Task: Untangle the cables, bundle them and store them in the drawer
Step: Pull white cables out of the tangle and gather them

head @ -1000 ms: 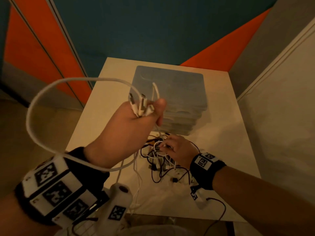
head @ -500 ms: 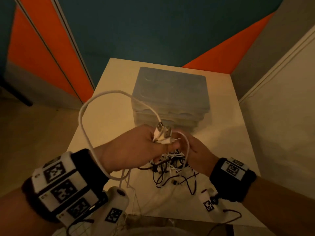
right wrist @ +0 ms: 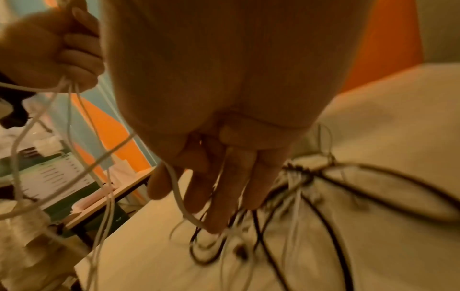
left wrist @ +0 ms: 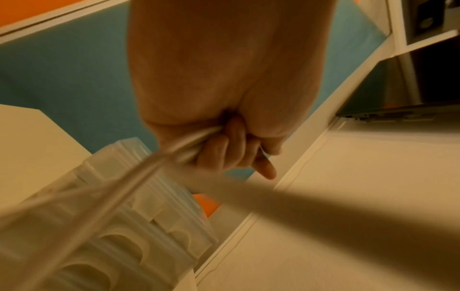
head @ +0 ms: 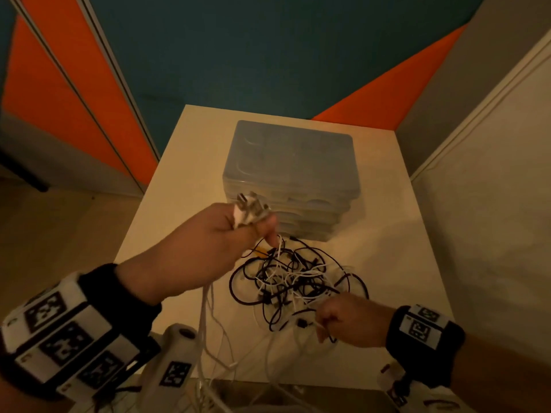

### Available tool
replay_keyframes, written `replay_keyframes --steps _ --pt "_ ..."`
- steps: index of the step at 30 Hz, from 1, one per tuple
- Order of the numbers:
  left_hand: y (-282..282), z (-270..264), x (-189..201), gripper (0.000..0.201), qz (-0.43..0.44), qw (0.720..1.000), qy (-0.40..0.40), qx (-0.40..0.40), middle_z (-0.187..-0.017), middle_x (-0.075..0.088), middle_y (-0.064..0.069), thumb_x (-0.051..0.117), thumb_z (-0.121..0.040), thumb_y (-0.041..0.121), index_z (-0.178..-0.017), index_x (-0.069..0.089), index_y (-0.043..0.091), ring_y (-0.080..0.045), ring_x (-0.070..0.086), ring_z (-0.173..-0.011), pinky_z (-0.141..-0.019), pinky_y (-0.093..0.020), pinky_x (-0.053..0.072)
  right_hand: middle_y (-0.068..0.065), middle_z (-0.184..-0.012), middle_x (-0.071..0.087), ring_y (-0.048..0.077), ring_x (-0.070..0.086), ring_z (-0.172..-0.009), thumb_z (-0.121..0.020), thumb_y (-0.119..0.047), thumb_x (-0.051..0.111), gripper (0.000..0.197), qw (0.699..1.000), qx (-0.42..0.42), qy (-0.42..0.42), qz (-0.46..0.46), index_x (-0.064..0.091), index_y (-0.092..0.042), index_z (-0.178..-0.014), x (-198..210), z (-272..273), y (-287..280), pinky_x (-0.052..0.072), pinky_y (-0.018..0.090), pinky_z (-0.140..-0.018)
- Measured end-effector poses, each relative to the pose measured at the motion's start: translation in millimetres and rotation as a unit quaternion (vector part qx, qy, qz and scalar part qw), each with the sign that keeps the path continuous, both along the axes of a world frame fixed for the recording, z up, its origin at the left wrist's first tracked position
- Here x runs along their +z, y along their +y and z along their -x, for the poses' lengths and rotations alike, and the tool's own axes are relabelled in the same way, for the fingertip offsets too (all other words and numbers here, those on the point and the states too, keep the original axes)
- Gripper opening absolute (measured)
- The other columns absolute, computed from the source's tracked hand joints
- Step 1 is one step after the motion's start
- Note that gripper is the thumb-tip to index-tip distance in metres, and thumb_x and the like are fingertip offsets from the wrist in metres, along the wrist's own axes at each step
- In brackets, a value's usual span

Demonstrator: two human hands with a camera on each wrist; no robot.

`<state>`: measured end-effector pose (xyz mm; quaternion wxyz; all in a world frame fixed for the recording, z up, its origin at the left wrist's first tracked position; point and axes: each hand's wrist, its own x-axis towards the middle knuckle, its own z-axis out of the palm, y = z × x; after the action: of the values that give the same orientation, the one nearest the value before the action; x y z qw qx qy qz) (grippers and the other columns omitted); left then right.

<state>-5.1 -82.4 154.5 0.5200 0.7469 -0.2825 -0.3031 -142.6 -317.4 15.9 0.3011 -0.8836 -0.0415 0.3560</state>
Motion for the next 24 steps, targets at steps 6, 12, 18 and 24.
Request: replay_keyframes --steps 6,12,18,24 --pt "7.3 -15.9 1.2 0.037 0.107 0.975 0.135 0.142 -0.055 0.026 0.005 0.049 -0.087 0.05 -0.073 0.059 0.017 -0.012 0.017 -0.048 -0.047 -0.03 0.015 -0.005 -0.076 0.067 0.011 0.063 -0.075 -0.082 -0.006 0.038 0.035 0.989 -0.047 0.126 -0.061 0.059 -0.028 -0.064 -18.6 24.4 9.8 0.051 0.032 -0.084" --pt "13.0 -23.6 9.9 0.038 0.116 0.969 0.138 0.172 -0.061 0.02 -0.002 0.044 -0.092 0.047 -0.075 0.056 0.015 -0.019 0.012 -0.053 -0.049 -0.033 0.014 -0.009 -0.061 0.062 0.013 0.065 -0.075 -0.073 -0.008 0.038 0.029 0.965 -0.116 0.187 -0.141 0.062 -0.02 -0.062 -17.0 39.8 2.6 0.05 0.029 -0.077" --pt "13.5 -23.6 17.6 0.042 0.119 0.969 0.148 0.159 -0.073 0.012 -0.011 0.04 -0.097 0.047 -0.069 0.056 0.02 -0.021 0.011 -0.056 -0.045 -0.029 0.019 0.003 -0.129 0.061 0.022 0.056 -0.114 -0.093 -0.014 0.038 0.04 0.976 0.018 0.205 0.068 0.06 -0.019 -0.126 -38.2 52.5 8.7 0.044 0.032 -0.1" --pt "15.1 -19.3 22.3 0.042 0.132 0.967 0.178 0.125 -0.057 0.023 0.003 0.044 -0.081 0.06 -0.062 0.058 0.025 -0.008 0.021 -0.041 -0.037 -0.023 0.023 -0.001 -0.125 0.061 0.019 0.058 -0.107 -0.1 -0.026 0.035 0.034 0.986 -0.097 0.075 0.114 0.056 -0.028 -0.127 -37.4 49.6 6.6 0.044 0.03 -0.085"
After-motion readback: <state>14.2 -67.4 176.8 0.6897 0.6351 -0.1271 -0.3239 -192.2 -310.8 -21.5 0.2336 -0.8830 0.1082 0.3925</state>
